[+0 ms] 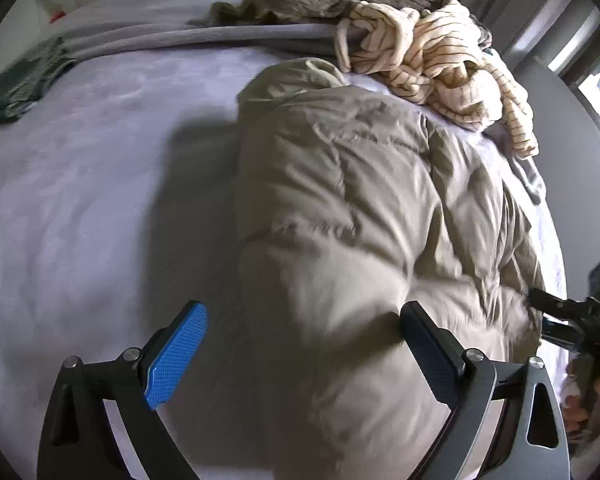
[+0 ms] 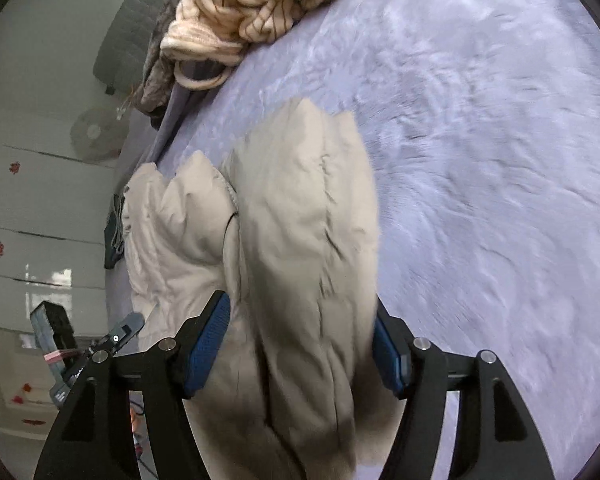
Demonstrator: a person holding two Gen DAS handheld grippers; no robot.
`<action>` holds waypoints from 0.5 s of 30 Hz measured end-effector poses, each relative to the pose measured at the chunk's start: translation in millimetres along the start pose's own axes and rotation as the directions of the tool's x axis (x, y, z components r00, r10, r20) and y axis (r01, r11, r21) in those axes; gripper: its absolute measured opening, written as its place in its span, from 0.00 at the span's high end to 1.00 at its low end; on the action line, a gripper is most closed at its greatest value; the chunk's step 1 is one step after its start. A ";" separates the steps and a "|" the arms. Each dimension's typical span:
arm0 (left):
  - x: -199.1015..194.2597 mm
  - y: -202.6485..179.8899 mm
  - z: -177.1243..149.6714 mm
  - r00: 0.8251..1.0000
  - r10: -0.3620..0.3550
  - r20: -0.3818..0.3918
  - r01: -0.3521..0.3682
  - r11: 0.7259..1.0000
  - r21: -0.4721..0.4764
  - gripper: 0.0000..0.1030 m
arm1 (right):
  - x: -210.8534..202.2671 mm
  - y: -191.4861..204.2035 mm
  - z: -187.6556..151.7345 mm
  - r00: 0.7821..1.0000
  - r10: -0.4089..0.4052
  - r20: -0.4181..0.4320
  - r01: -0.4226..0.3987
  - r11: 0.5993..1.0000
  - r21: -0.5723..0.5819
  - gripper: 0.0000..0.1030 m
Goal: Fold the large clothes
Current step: 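Set the flipped coat bundle down on the bed and open both tools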
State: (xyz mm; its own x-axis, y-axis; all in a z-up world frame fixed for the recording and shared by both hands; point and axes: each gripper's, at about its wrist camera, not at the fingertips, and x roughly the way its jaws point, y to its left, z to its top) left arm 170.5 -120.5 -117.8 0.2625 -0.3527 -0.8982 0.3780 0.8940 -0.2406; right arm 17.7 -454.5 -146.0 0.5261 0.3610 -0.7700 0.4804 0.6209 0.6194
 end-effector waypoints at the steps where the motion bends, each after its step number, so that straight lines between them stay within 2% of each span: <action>1: -4.0 2.4 -4.2 1.000 0.009 -0.001 -0.009 1.000 0.000 0.05 | -6.9 0.5 -4.1 1.000 -0.020 0.009 0.020 1.000 -0.001 0.32; 6: -23.9 -1.2 -24.5 0.998 0.061 -0.014 -0.061 0.998 -0.001 0.05 | -47.3 -8.6 -40.4 0.997 -0.075 0.023 0.075 0.997 -0.007 0.32; 11: -45.7 -2.7 -46.2 0.997 0.074 -0.025 -0.074 0.997 -0.002 0.05 | -62.3 -9.0 -67.8 0.997 -0.073 0.011 0.072 0.997 0.033 0.32; 15: -65.9 -13.6 -61.5 0.996 0.091 -0.026 -0.090 0.996 0.020 0.05 | -72.2 4.0 -90.1 0.993 -0.120 0.005 0.120 0.993 0.005 0.32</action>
State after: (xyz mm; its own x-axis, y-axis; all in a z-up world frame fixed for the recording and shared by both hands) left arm 93.5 -92.4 -77.9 0.2727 -0.2630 -0.9255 0.3703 0.9165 -0.1513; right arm -81.6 -415.3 -101.8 0.4678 0.2805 -0.8382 0.5435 0.6566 0.5230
